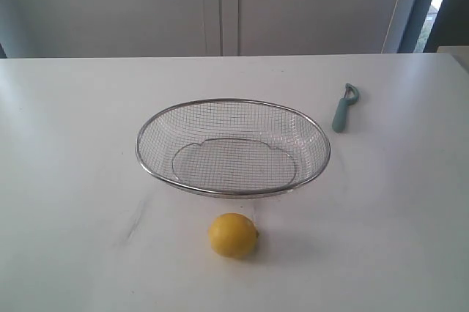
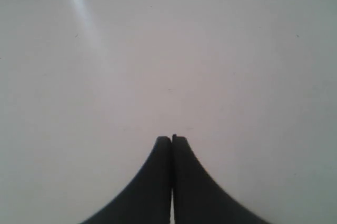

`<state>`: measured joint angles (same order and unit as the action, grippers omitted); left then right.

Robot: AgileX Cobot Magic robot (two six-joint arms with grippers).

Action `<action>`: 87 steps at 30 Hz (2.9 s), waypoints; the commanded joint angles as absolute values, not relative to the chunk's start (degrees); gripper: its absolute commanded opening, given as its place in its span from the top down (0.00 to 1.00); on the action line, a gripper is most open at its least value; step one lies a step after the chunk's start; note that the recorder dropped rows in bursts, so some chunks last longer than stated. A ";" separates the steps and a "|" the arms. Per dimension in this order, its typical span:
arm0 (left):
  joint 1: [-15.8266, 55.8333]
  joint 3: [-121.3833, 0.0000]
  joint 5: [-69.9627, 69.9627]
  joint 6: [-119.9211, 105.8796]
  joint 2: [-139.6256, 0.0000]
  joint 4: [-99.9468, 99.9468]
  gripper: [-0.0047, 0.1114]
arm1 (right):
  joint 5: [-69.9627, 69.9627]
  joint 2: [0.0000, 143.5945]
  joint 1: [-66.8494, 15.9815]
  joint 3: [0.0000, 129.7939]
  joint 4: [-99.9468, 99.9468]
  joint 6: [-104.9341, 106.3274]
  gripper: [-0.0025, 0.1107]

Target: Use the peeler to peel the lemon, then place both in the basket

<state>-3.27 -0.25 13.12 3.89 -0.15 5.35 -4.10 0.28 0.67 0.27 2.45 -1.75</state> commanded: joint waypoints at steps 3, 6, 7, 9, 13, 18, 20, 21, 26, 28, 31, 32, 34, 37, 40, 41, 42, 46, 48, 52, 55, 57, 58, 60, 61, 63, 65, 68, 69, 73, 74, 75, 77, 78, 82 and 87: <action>-3.21 0.00 13.30 4.22 0.00 4.80 0.96 | -6.12 0.00 0.62 0.00 2.77 -1.32 0.98; -3.21 0.00 13.30 4.22 0.00 4.80 0.96 | -6.37 0.00 0.62 0.00 2.77 -1.32 0.98; -3.21 0.00 13.30 4.22 0.00 4.80 0.96 | -6.37 0.00 0.62 0.00 2.77 -1.32 0.98; -3.21 0.00 13.30 4.22 0.00 4.80 0.96 | -6.37 0.00 0.62 0.00 2.77 -1.32 0.98; -3.21 0.00 13.30 4.22 0.00 4.80 0.96 | -6.37 0.00 0.62 0.00 2.77 -1.32 0.98; -3.21 0.00 13.30 4.22 0.00 4.80 0.96 | -6.19 0.00 0.62 0.00 2.77 -1.32 0.98; -3.21 0.00 13.30 4.22 0.00 4.80 0.96 | -5.72 0.00 0.62 0.00 2.77 -1.32 0.98; -3.21 0.00 13.30 4.22 0.00 4.80 0.96 | -5.72 0.00 0.62 0.00 2.77 -1.32 0.98; -3.21 0.00 13.30 4.22 0.00 4.80 0.96 | -3.98 0.00 0.62 0.71 2.77 -1.20 0.98; -3.21 0.00 13.30 4.22 0.00 4.80 0.96 | -3.76 0.00 0.62 2.39 2.77 -1.10 0.98; -3.21 0.00 13.30 4.22 0.00 4.80 0.96 | -3.76 1.30 0.62 4.84 2.77 -1.10 0.98; -3.21 0.00 13.30 4.22 0.00 4.80 0.96 | -3.76 2.31 0.62 5.68 2.77 -1.10 0.98; -3.21 0.00 13.30 4.22 0.00 4.80 0.96 | -3.76 4.47 0.62 8.51 2.77 -1.10 0.98; -3.21 0.00 13.30 4.22 0.00 4.80 0.96 | 0.85 8.78 0.62 14.22 2.77 -1.21 0.98; -3.21 0.00 13.30 4.22 0.00 4.80 0.96 | 8.42 12.35 0.62 19.05 2.77 -3.31 0.98; -3.21 0.00 13.30 4.22 0.00 4.80 0.96 | 10.61 13.47 0.62 20.42 2.77 -3.31 0.98; -3.21 0.00 13.30 4.22 0.00 4.80 0.96 | 12.60 14.56 0.62 21.67 2.77 -3.31 0.98; -3.21 0.00 13.30 4.22 0.00 4.80 0.96 | 17.20 17.72 0.62 24.58 2.77 -3.31 0.98; -3.21 0.00 13.30 4.22 0.00 4.80 0.96 | 19.53 19.31 0.62 26.10 2.77 -3.31 0.98; -3.21 0.00 13.30 4.22 0.00 4.80 0.96 | 23.36 23.41 0.62 29.17 2.77 -3.31 0.98; -3.21 0.00 13.30 4.22 0.00 4.80 0.96 | 26.40 27.27 0.62 31.39 2.77 -3.31 0.98; -3.21 0.00 13.30 4.22 0.00 4.80 0.96 | 29.74 31.98 0.62 33.72 2.77 -3.31 0.98; -3.21 0.00 13.30 4.22 0.00 4.80 0.96 | 30.68 33.69 0.62 34.50 2.77 -3.31 0.98; -3.21 0.00 13.30 4.22 0.00 4.80 0.96 | 32.54 37.14 0.62 36.10 2.77 -3.31 0.98; -3.21 0.00 13.30 4.22 0.00 4.80 0.96 | 33.07 38.50 0.62 36.72 2.77 -3.31 0.98; -3.21 0.00 13.30 4.22 0.00 4.80 0.96 | 34.41 43.30 0.62 38.80 2.58 -4.09 0.98; -3.21 0.00 13.30 4.22 0.00 4.80 0.96 | 35.37 49.18 0.62 40.84 2.54 -6.34 0.98; -3.21 0.00 13.30 4.22 0.00 4.80 0.96 | 35.00 56.31 0.62 42.60 2.45 -6.34 0.98; -3.21 0.00 13.30 4.22 0.00 4.80 0.96 | 33.34 58.81 0.62 42.69 2.39 -6.45 0.98; -3.21 0.00 13.30 4.22 0.00 4.80 0.96 | 29.42 62.67 0.62 42.69 2.39 -6.45 0.98; -3.21 0.00 13.30 4.22 0.00 4.80 0.96 | 27.37 63.29 0.62 42.69 2.31 -6.69 0.98; -3.21 0.00 13.30 4.22 0.00 4.80 0.96 | 26.63 63.52 0.62 42.69 2.31 -6.69 0.98; -3.21 0.00 13.30 4.22 0.00 4.80 0.96 | 25.08 63.99 0.62 42.69 2.31 -6.69 0.98; -3.21 0.00 13.30 4.22 0.00 4.80 0.96 | 24.94 64.24 0.62 42.69 2.31 -6.69 0.98; -3.21 0.00 13.30 4.22 0.00 4.80 0.96 | 25.06 65.59 0.62 42.92 2.25 -6.83 0.98; -3.21 0.00 13.30 4.22 0.00 4.80 0.96 | 26.78 69.25 0.62 46.64 2.16 -8.09 0.98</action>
